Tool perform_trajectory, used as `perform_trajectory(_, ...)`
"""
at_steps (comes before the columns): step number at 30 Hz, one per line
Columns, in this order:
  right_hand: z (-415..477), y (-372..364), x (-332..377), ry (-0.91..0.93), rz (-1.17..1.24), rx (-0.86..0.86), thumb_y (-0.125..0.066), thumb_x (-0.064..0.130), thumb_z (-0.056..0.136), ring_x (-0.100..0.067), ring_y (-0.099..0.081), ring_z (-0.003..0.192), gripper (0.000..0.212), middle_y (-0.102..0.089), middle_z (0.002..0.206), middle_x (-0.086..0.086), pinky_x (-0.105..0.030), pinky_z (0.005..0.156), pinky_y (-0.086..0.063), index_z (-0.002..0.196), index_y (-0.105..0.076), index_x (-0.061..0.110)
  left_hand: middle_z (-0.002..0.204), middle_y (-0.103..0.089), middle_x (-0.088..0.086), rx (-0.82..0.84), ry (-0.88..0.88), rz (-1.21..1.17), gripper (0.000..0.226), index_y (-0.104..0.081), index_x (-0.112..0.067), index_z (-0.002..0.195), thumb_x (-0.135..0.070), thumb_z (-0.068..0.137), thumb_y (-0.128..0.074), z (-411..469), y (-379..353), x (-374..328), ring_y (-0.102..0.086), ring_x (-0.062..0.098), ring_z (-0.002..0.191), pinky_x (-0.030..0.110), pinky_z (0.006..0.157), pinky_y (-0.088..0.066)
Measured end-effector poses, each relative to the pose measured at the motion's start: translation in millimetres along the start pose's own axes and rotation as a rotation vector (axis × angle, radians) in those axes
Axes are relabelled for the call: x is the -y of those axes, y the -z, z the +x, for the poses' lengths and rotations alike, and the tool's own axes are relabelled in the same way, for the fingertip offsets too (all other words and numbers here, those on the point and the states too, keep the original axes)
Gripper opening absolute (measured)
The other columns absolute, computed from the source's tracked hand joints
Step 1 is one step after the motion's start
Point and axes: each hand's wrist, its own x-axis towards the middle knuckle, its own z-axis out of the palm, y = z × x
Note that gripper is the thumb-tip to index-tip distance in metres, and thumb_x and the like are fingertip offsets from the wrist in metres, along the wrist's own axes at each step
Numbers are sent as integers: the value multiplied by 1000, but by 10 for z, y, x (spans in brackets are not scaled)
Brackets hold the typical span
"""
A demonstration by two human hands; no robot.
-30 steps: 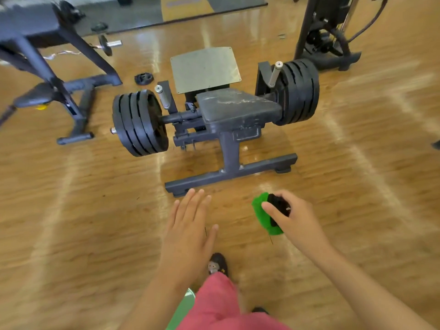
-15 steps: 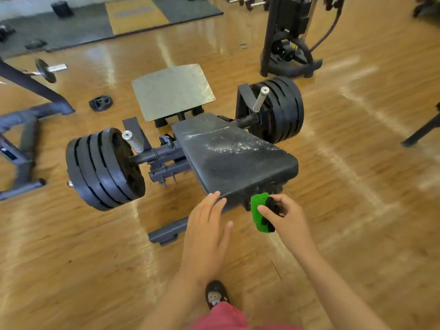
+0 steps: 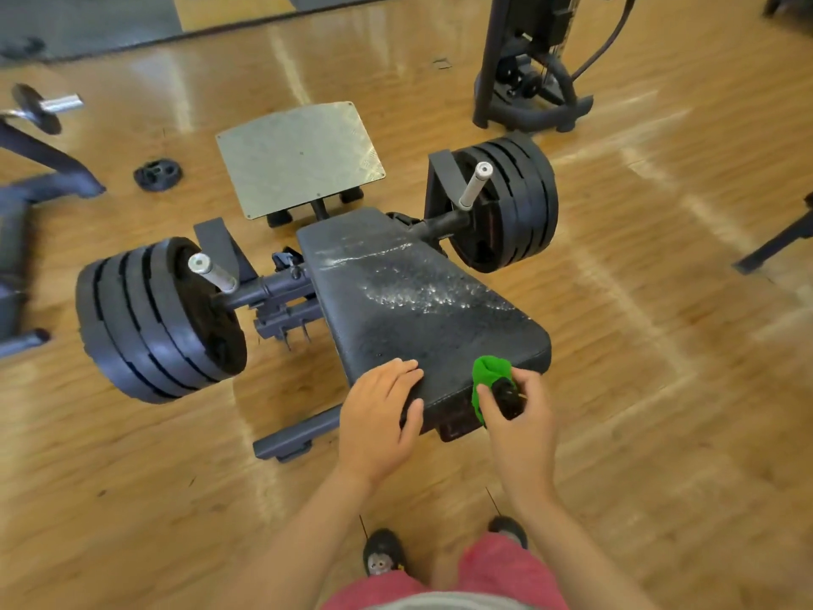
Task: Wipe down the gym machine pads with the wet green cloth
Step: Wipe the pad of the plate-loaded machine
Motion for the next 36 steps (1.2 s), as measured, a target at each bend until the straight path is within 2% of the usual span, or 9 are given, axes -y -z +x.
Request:
perform_trajectory(4,-77,-89,-10,143,-111,198,-77,18,79,-8,-56,83,23,-56,85,11,-23,71,-45,86,-56,22,126,-62,-2,-6,46,-8,38,-65,-13,117,-32,92,-44,5,-12,-26,-54,16,121,32,101,-42)
perform_trajectory(10,167,122,-125,301,-186,287,-79,11,77,-9,-51,75,25,-54,81,5,-10,68,-37,84,-56,14,127,-61,-3,1,74,10,39,-65,-13,118,-32,92,-44,0,-6,-47,-53,15,123,31,102,-41)
perform_trajectory(17,582,584,-230,114,-142,114,-74,14,84,-4,-52,79,24,-55,82,8,-26,63,-43,83,-52,25,127,-61,-3,16,142,62,40,-64,-14,119,-33,90,-43,-14,3,-93,-52,14,123,26,104,-37)
perform_trajectory(20,507,521,-218,84,-158,102,-74,17,84,-6,-51,77,22,-53,83,7,-28,64,-44,85,-52,21,127,-61,-3,24,153,73,40,-64,-14,119,-33,90,-43,-13,0,-97,-53,14,122,27,104,-38)
perform_trajectory(22,345,370,-214,140,-180,184,-76,15,82,-8,-48,74,24,-51,82,7,-21,63,-40,84,-52,17,127,-61,-3,28,155,77,41,-64,-14,119,-33,91,-41,-8,2,-101,-52,14,122,28,103,-38)
perform_trajectory(25,86,159,-221,376,-215,376,-80,11,74,-4,-42,74,27,-50,82,8,-14,65,-31,83,-54,11,128,-60,-3,37,155,82,42,-63,-14,120,-35,92,-40,-7,6,-99,-52,14,123,29,104,-39)
perform_trajectory(27,109,151,-241,409,-215,426,-80,12,73,-5,-44,75,27,-50,82,7,-14,66,-32,83,-56,11,129,-59,-4,43,163,82,42,-62,-15,121,-35,92,-38,-10,8,-102,-51,14,123,32,103,-41)
perform_trajectory(31,391,438,-322,237,-216,287,-77,15,81,-9,-50,74,24,-53,83,8,-20,63,-39,86,-54,18,129,-60,-4,30,186,88,43,-62,-17,122,-37,93,-37,-21,6,-137,-52,13,123,35,103,-44)
perform_trajectory(36,608,697,-331,13,-161,108,-72,16,86,0,-51,77,26,-53,84,9,-17,61,-40,80,-49,25,128,-61,-3,34,205,97,46,-62,-16,122,-38,93,-35,-16,15,-158,-53,15,122,41,101,-46)
